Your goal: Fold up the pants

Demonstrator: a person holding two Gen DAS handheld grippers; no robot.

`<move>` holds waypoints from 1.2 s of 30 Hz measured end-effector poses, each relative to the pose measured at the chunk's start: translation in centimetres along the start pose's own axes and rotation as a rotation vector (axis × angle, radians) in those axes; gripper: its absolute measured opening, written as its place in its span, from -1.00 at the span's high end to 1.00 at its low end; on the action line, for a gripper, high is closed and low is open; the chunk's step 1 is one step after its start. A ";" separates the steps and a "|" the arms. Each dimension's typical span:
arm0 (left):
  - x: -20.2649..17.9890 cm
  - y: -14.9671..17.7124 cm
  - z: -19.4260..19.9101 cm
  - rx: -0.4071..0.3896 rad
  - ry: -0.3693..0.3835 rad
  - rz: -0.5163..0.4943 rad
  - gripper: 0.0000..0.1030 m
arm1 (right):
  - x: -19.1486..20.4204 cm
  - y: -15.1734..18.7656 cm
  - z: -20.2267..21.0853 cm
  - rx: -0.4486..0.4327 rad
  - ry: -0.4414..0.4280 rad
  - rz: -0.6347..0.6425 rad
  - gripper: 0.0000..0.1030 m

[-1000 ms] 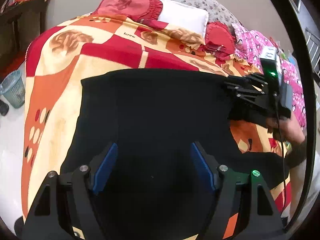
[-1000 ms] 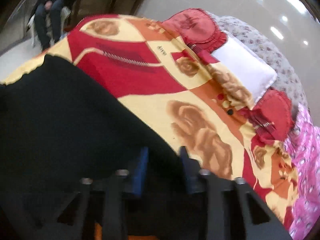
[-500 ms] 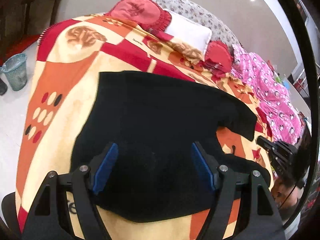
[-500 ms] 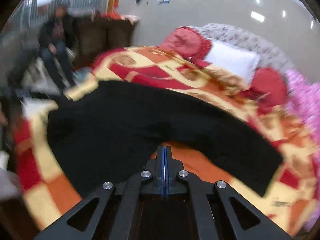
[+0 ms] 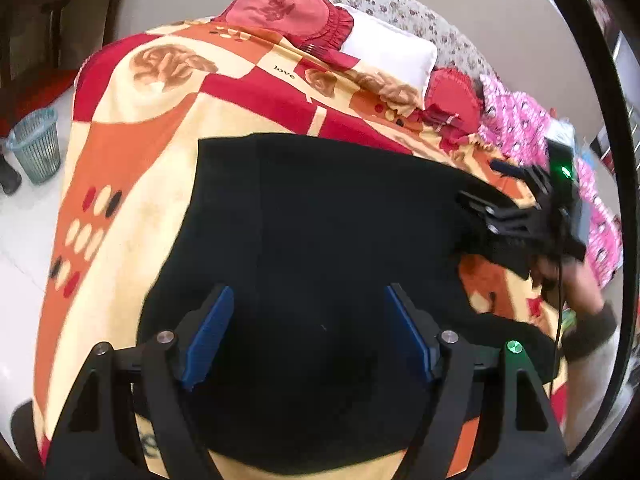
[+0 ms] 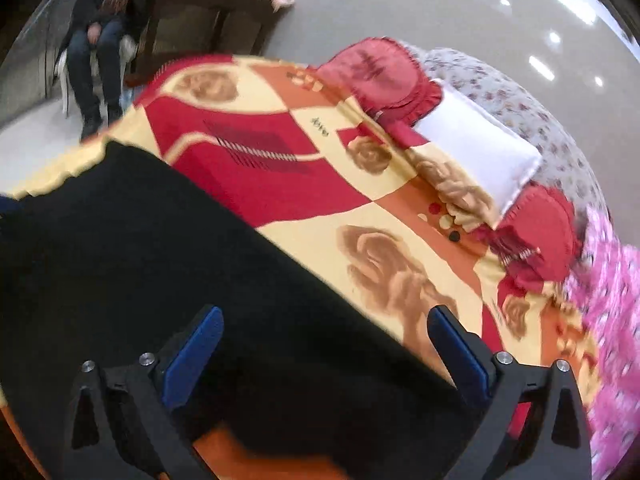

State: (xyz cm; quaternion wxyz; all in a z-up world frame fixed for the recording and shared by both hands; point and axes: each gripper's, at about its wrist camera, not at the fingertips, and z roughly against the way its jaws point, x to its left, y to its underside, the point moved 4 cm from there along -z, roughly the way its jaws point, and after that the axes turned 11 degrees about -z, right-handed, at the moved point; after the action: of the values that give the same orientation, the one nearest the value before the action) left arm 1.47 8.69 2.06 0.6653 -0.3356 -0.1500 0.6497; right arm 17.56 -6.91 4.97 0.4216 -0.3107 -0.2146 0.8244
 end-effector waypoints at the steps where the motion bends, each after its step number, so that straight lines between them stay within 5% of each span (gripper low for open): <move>1: 0.0 -0.1 -0.2 0.001 -0.008 -0.009 -0.48 | 0.2 -0.2 -0.8 0.014 0.000 0.020 -0.75; 4: 0.1 -0.3 -0.9 0.008 -0.013 -0.010 -0.48 | 0.5 0.1 -2.6 0.081 -0.052 0.015 0.18; 6: 0.2 -0.2 -1.2 0.013 -0.016 -0.001 -0.48 | 0.5 0.3 -2.3 0.063 -0.048 0.002 0.53; 7: 0.3 -0.1 -1.3 0.017 -0.017 0.005 -0.48 | 0.6 0.5 -1.8 0.055 -0.050 -0.003 0.86; 14: 0.7 0.8 0.5 -0.001 0.003 0.049 -0.48 | 2.1 4.5 7.3 -0.024 -0.108 -0.055 0.87; 19: 1.8 2.5 3.9 -0.050 0.027 0.095 -0.53 | 4.1 11.4 14.7 -0.038 -0.256 -0.206 0.87; 26: 3.6 4.9 5.3 -0.079 0.024 0.190 -0.68 | 7.3 20.7 14.2 0.104 -0.350 -0.393 0.92; 28: 3.5 5.1 4.4 -0.043 0.021 0.199 -0.68 | 6.5 21.2 14.7 0.059 -0.359 -0.477 0.86; 30: 3.1 5.1 3.8 -0.030 0.035 0.199 -0.68 | 4.8 21.3 15.6 0.024 -0.319 -0.536 0.54; 32: 2.8 4.9 3.4 -0.031 0.024 0.195 -0.68 | 2.7 21.5 16.7 -0.033 -0.294 -0.602 -0.25; 34: 2.4 4.9 2.9 -0.030 0.025 0.191 -0.68 | -0.2 22.5 17.7 -0.068 -0.234 -0.706 -0.48; 36: 2.1 5.2 2.2 -0.015 0.028 0.194 -0.69 | -2.6 23.6 17.9 -0.069 -0.183 -0.779 -0.48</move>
State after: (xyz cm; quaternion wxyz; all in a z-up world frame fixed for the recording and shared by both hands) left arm -3.66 10.90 -0.16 0.5989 -0.3625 -0.1124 0.7051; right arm -6.94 -23.74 4.13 0.6711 -0.1455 -0.3807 0.6193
